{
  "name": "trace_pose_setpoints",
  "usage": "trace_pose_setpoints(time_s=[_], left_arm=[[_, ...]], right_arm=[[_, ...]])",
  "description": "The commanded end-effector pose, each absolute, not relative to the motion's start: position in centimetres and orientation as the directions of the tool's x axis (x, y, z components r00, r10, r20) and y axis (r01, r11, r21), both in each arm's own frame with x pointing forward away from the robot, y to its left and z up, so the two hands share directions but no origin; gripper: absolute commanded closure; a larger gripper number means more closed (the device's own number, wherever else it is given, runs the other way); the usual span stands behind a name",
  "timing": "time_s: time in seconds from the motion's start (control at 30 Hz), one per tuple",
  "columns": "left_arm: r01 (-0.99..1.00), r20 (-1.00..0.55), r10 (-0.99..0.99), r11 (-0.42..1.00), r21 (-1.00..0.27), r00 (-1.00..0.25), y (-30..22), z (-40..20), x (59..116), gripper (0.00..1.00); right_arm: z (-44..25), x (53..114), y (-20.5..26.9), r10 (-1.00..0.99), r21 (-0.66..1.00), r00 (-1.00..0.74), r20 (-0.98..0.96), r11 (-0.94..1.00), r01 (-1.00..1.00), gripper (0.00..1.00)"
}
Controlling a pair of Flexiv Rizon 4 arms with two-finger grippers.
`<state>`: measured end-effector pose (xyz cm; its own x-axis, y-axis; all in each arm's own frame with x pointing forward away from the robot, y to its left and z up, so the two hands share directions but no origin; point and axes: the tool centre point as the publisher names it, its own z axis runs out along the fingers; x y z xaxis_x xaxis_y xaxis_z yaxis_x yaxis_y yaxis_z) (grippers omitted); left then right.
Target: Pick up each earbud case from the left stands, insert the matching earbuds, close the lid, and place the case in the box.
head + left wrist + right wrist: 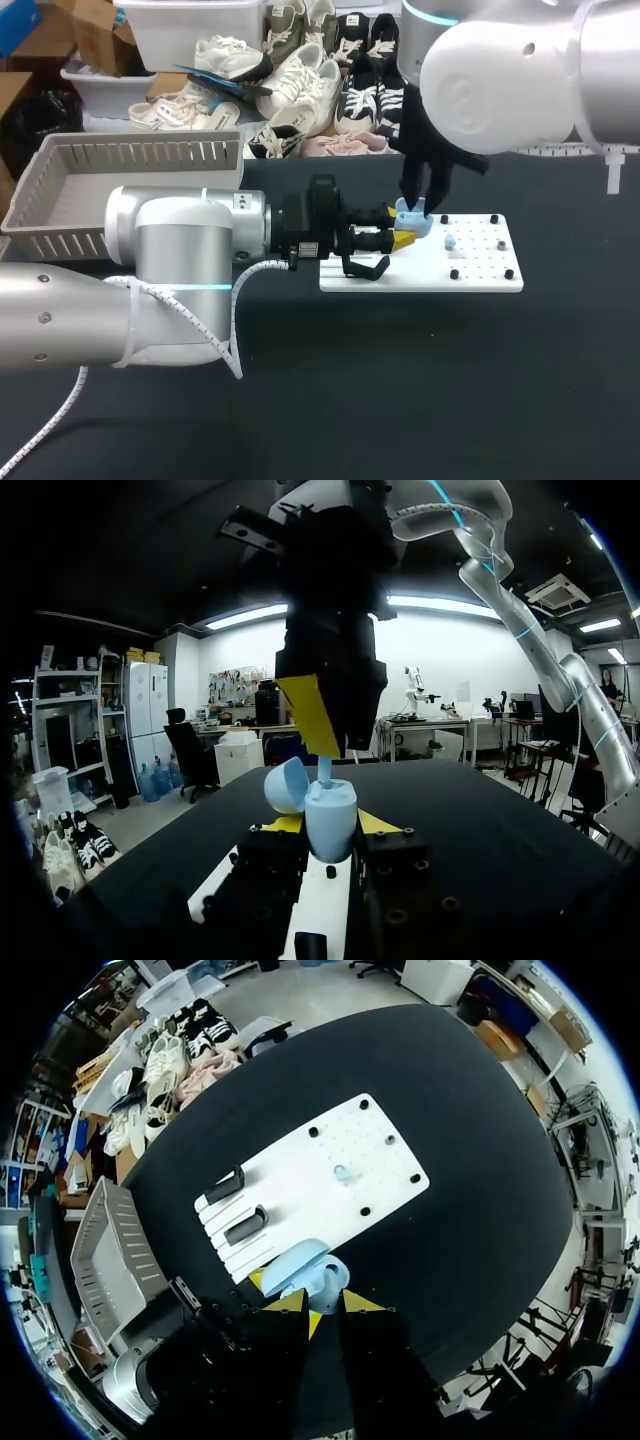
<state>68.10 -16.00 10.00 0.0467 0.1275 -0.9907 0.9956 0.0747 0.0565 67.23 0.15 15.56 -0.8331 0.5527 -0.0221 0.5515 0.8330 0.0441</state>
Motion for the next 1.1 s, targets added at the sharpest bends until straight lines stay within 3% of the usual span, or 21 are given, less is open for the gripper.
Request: trace_pose_setpoints(time_s=[0.03, 1.07, 1.1], left_arm=[[0.995, -0.991, 0.123, 0.077, 0.058, 0.049, -16.0, 9.9, 68.1, 1.0], [0.995, -0.991, 0.123, 0.077, 0.058, 0.049, -16.0, 9.9, 68.1, 1.0], [0.995, -0.991, 0.123, 0.077, 0.058, 0.049, -16.0, 9.9, 68.1, 1.0]], right_arm=[[15.4, 67.0, 0.0, 0.556, 0.05, -0.831, -0.022, 0.831, 0.554, 1.0], [14.2, 67.0, 0.1, 0.556, 0.048, -0.831, 0.008, 0.83, 0.556, 1.0], [14.2, 67.0, 0.1, 0.555, 0.048, -0.832, 0.009, 0.831, 0.555, 0.9]])
